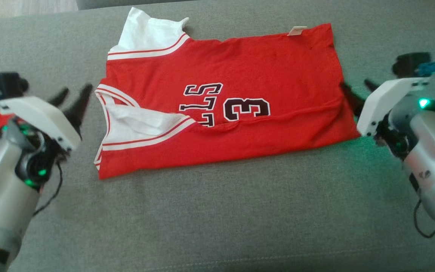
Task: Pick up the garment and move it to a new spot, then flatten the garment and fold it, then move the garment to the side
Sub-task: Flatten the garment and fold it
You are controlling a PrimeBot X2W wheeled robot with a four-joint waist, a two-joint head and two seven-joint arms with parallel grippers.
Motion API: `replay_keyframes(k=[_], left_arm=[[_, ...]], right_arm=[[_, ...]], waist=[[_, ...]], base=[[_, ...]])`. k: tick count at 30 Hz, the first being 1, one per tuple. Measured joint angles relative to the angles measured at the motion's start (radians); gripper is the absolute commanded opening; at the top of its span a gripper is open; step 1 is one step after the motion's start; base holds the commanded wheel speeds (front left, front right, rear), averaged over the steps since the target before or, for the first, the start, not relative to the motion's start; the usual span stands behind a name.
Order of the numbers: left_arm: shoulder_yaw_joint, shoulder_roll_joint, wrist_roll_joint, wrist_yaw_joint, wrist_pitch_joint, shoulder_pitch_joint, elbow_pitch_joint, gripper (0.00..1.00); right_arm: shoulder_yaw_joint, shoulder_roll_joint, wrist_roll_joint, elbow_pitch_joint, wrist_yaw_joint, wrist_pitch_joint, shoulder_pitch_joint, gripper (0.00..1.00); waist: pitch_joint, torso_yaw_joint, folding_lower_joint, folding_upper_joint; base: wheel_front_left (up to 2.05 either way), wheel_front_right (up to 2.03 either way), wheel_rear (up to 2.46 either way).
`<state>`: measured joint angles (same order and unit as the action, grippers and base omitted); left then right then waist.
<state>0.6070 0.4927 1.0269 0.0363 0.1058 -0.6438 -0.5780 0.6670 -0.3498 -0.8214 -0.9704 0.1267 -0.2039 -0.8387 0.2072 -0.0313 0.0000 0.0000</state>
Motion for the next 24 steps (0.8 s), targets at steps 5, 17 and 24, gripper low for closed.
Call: replay_keyframes(k=[5,17,24], left_arm=[[-0.015,-0.028,-0.031,-0.013,-0.111,-0.034,-0.039,1.00],[-0.206,-0.125,-0.067,-0.083,-0.355,0.130,0.091,1.00],[-0.393,-0.261,-0.293,-0.115,-0.360,0.371,0.311,1.00]], right_arm=[[-0.021,0.018,0.025,-0.051,0.000,0.131,-0.012,1.00],[-0.128,0.025,0.111,0.029,0.000,0.452,0.059,1.00],[-0.397,0.067,0.380,0.294,0.000,0.454,0.272,1.00]], waist=[[-0.007,-0.001,0.0000,0.0000],[-0.097,0.000,0.0000,0.0000],[-0.146,-0.006,-0.0001,0.0000]], base=[[0.00,0.00,0.00],[0.00,0.00,0.00],[0.00,0.00,0.00]])
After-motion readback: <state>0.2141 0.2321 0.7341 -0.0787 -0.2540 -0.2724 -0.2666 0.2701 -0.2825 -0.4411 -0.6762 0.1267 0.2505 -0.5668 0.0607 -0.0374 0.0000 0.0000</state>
